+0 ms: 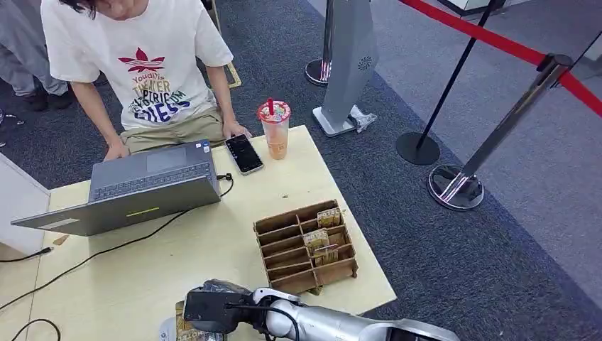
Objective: Pass the card to the sensor for recognition and then transmit it.
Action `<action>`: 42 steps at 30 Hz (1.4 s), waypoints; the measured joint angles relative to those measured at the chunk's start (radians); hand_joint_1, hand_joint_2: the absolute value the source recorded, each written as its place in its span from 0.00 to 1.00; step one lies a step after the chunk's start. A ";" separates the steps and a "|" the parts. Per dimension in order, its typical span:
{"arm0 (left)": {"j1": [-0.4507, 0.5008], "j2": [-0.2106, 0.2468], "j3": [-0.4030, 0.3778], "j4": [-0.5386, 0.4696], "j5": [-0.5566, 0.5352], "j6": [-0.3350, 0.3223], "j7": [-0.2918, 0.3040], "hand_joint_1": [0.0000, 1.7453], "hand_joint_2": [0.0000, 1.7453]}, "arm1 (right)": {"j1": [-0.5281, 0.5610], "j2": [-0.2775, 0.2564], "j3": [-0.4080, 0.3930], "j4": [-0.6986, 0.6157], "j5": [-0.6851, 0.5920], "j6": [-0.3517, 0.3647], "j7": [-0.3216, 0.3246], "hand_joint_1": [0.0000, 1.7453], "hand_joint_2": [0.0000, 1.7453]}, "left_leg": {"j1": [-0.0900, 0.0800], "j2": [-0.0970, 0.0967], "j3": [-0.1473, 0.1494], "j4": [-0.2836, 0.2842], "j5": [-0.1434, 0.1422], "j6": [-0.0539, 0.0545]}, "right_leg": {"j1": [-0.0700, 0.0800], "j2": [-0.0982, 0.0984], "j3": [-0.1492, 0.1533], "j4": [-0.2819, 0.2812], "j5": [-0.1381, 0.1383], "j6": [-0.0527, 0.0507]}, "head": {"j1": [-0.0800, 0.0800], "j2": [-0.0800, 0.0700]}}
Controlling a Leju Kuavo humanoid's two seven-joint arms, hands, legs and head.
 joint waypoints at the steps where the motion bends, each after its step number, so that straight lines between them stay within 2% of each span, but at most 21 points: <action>1: 0.000 0.000 0.000 0.000 0.000 0.000 0.000 0.00 0.00 | 0.000 0.000 0.000 0.000 0.000 0.000 0.000 1.00 1.00 | 0.000 0.000 0.000 0.000 0.000 0.000 | 0.000 0.000 0.000 0.000 0.000 0.000 | 0.000 0.000; 19: 0.000 -0.001 0.000 0.000 0.007 0.005 0.000 0.00 0.00 | -0.023 0.006 -0.009 0.003 -0.003 0.000 0.018 1.00 1.00 | 0.000 0.000 0.000 0.000 0.000 0.000 | 0.000 0.000 0.000 0.000 0.000 0.000 | 0.000 0.000; 42: 0.000 -0.003 -0.016 0.000 0.000 0.006 0.000 0.00 0.00 | -0.117 0.084 -0.009 0.272 0.030 -0.031 0.010 1.00 1.00 | 0.000 0.000 0.000 0.000 0.000 0.000 | 0.000 0.000 0.000 0.000 0.000 0.000 | 0.000 0.000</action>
